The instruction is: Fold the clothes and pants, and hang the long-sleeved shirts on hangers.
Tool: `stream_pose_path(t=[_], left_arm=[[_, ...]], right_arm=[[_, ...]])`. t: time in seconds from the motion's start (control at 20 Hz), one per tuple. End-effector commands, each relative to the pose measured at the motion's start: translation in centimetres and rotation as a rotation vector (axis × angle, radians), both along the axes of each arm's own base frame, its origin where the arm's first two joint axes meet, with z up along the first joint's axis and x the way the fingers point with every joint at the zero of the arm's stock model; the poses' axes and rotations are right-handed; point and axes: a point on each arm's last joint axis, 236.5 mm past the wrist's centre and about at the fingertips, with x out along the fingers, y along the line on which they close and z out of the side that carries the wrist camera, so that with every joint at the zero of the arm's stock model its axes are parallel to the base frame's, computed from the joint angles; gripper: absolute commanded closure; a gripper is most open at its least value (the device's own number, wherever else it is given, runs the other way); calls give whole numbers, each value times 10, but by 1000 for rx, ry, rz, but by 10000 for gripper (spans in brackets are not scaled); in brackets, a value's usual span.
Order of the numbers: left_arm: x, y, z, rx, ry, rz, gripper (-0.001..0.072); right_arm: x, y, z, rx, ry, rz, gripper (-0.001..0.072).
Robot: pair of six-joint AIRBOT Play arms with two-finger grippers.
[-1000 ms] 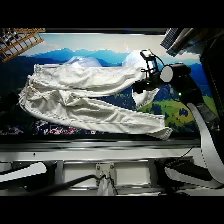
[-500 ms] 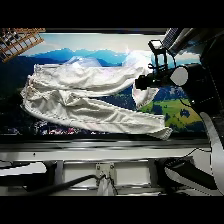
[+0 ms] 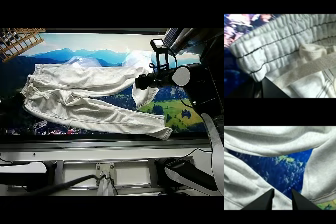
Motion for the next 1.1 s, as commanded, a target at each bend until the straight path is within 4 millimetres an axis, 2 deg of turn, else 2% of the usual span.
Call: stream_pose_path(t=[0.0, 0.15, 0.25, 0.35, 0.45, 0.55, 0.65, 0.75, 0.85, 1.0, 1.05], left_arm=[[-4, -4, 4, -24, 7, -1, 681], [-23, 23, 32, 91, 31, -10, 682], [-52, 61, 56, 232, 87, 23, 682], [-87, 96, 73, 294, 140, 133, 682], [-118, 108, 69, 247, 185, 227, 683], [-136, 111, 61, 219, 224, 257, 682], [-141, 110, 57, 211, 234, 260, 682], [-139, 111, 58, 217, 227, 260, 683], [-139, 116, 60, 244, 224, 253, 682], [-136, 118, 61, 249, 210, 255, 683], [-135, 118, 62, 251, 207, 255, 682]], right_arm=[[-1, 1, 0, 6, 3, 0, 434], [-2, 1, 0, 5, 6, 1, 434], [-10, 2, -4, 2, 43, 10, 434], [-21, -1, -11, -16, 97, 22, 434], [-27, -4, -14, -32, 125, 28, 435], [-25, -12, -17, -73, 117, 20, 435], [-21, -29, -28, -144, 113, 5, 434], [-20, -55, -53, -213, 142, -34, 434], [-33, -75, -84, -191, 249, -97, 434], [-52, -72, -115, -145, 324, -84, 429], [-54, -67, -124, -138, 327, -74, 377]])
